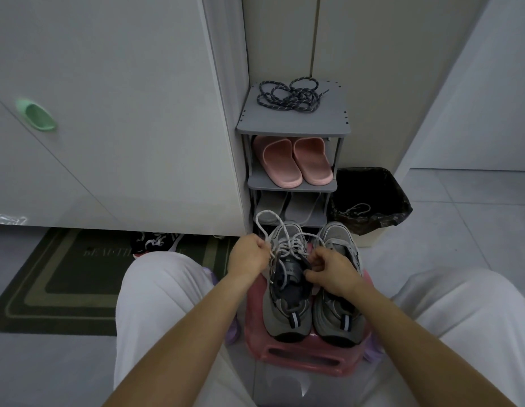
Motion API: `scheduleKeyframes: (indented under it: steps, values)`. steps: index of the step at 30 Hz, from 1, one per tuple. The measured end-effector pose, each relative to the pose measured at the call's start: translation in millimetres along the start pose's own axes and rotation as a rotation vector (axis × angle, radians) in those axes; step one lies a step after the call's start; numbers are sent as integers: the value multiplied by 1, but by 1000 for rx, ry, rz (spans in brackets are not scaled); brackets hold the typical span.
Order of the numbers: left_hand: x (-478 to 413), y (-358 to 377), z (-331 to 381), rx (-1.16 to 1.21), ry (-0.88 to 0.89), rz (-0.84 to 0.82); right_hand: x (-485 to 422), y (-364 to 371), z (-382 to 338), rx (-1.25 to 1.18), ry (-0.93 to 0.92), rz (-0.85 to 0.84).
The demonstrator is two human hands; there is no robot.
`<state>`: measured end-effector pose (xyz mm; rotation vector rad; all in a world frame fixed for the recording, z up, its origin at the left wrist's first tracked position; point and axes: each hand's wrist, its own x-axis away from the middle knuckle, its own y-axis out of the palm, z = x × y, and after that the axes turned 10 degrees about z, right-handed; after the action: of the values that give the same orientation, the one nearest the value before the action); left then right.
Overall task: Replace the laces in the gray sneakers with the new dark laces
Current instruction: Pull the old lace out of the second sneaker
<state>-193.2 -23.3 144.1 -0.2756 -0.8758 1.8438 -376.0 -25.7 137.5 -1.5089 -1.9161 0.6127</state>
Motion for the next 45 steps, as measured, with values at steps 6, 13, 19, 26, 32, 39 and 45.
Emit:
scheduleKeyframes:
  steps: [6, 13, 19, 26, 32, 39, 45]
  values:
    - [-29, -32, -6, 111, -95, 210, 1, 0, 0, 11, -15, 0]
    - [-2, -10, -2, 136, -107, -132, 1, 0, 0, 6, -14, 4]
    - [13, 5, -5, 3, 3, -5, 0, 2, 2, -7, 4, 8]
    - [19, 3, -9, -212, 322, -11, 1, 0, 0, -2, 11, 6]
    - [22, 4, -10, -317, 440, -41, 2, -1, -3, -7, 13, -3]
    - [8, -2, -13, 36, 68, 3, 1, -1, -2, 16, 33, -1]
    - [1, -16, -16, -331, 130, -244, -2, -3, -5, -58, 86, -61]
